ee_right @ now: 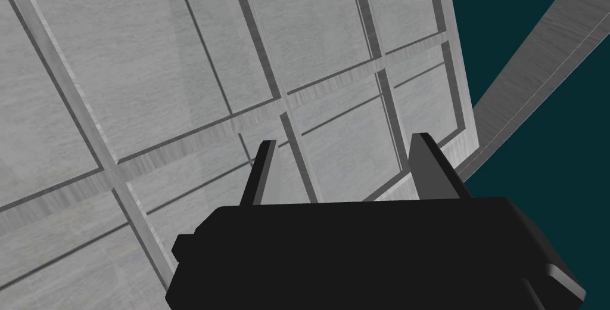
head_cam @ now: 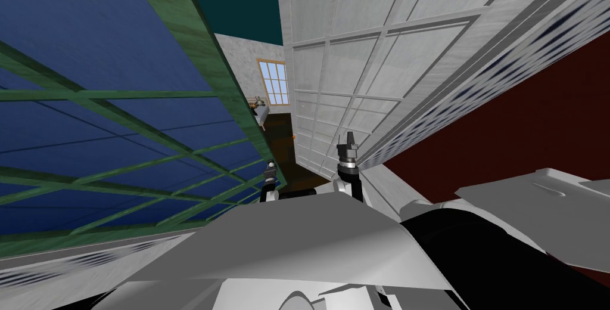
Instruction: Push the door open
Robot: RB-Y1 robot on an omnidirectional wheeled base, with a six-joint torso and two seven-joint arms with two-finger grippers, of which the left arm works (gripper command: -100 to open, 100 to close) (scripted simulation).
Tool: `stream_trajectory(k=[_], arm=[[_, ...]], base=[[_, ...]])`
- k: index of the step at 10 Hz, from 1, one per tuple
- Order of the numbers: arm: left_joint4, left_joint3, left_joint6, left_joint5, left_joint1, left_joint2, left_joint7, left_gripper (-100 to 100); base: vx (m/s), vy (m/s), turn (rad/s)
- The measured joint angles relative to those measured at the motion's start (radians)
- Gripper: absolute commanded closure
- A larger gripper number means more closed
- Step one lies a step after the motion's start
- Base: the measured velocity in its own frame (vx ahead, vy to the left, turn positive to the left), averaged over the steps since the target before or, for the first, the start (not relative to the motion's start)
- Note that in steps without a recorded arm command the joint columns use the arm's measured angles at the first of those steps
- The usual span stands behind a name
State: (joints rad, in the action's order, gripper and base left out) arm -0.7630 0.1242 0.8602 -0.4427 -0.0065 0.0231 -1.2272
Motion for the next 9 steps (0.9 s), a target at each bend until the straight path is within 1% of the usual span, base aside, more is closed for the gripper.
stream_trajectory(k=[1,2,3,4,5,6,7,8,9], arm=[[0.015,-0.014,0.011,0.001,-0.005,-0.002,-0.001,100],[0.018,-0.022,0.01,0.0,-0.01,-0.001,0.002,100],[-0.013,-0.022,-0.005,0.0,0.006,0.002,0.004,100],[-0.013,-0.038,-0.009,-0.002,0.005,0.004,0.004,100],[0.003,-0.051,0.004,-0.001,0.0,0.002,0.001,100],[0.017,-0.059,0.01,-0.001,-0.011,-0.001,0.003,100],[0.025,-0.065,0.006,-0.004,-0.023,0.002,0.002,100],[-0.02,-0.063,-0.013,-0.003,0.004,0.004,0.008,100],[-0.048,-0.076,-0.027,-0.003,0.022,0.004,0.013,100]], base=[[0.015,0.004,0.01],[0.0,0.0,0.0],[0.013,-0.001,-0.137],[0.025,-0.002,-0.082],[0.011,-0.001,-0.001],[0.002,0.002,-0.013],[0.018,0.002,-0.019],[0.029,-0.006,-0.117],[0.029,-0.007,-0.067]])
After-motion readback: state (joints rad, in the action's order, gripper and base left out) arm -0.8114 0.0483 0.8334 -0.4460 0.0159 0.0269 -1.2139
